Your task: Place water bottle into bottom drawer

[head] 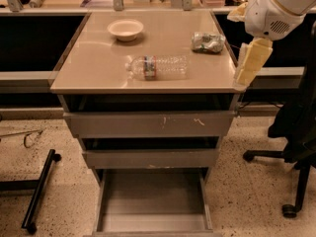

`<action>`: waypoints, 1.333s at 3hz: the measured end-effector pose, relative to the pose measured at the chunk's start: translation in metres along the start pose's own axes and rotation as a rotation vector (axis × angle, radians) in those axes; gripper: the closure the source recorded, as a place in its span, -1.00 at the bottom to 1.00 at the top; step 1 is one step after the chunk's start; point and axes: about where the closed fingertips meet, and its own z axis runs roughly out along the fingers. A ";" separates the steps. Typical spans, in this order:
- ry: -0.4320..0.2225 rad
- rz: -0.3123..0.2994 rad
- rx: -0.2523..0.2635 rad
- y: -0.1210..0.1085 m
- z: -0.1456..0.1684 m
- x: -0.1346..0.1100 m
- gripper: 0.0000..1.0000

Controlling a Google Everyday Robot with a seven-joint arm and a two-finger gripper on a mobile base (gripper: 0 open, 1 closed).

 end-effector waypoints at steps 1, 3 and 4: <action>0.000 0.000 0.000 0.000 0.000 0.000 -1.00; -0.116 -0.106 -0.010 -0.021 0.035 -0.053 -1.00; -0.253 -0.219 -0.082 -0.031 0.071 -0.112 -1.00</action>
Offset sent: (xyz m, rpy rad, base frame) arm 0.0252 0.0312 -0.0076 0.0516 -0.0363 0.0610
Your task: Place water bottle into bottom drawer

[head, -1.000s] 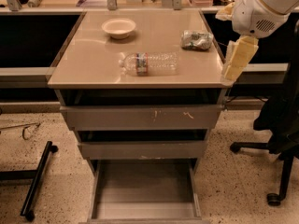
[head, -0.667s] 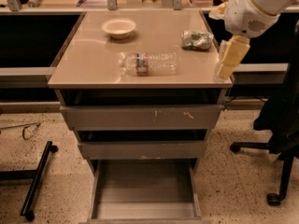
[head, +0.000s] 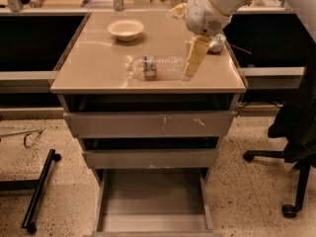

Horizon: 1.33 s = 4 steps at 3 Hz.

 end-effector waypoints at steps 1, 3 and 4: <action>-0.003 -0.001 0.003 -0.001 0.001 0.000 -1.00; -0.035 -0.008 0.092 -0.057 0.043 0.016 -1.00; -0.066 0.057 0.101 -0.074 0.071 0.042 -1.00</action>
Offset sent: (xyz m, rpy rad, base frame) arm 0.0759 0.0280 -0.0029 0.0902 -0.1063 0.0344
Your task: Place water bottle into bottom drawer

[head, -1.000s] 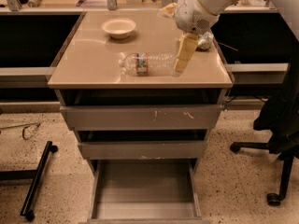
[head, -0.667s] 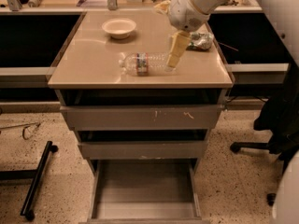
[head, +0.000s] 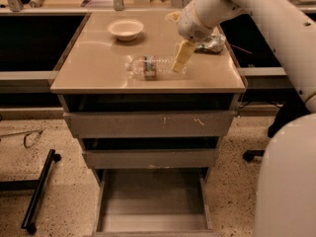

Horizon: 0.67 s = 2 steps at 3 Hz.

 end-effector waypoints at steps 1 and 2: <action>-0.023 0.058 -0.031 -0.002 0.025 0.019 -1.00; -0.038 0.087 -0.067 -0.002 0.042 0.027 -1.00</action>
Offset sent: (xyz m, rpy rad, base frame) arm 0.0327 0.0007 -0.0560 0.0611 0.1560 -0.0144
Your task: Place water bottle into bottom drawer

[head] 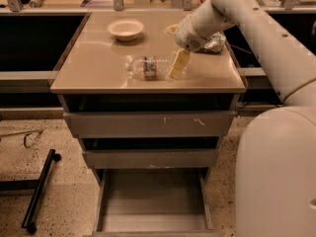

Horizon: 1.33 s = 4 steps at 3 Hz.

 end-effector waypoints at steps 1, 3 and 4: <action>0.042 0.009 -0.056 0.003 0.012 -0.003 -1.00; 0.063 0.051 -0.067 0.005 0.026 0.008 -1.00; 0.076 0.077 -0.058 0.007 0.025 0.015 -0.63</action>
Offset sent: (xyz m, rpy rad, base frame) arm 0.0000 0.0072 -0.0057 -0.0389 0.0387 0.0076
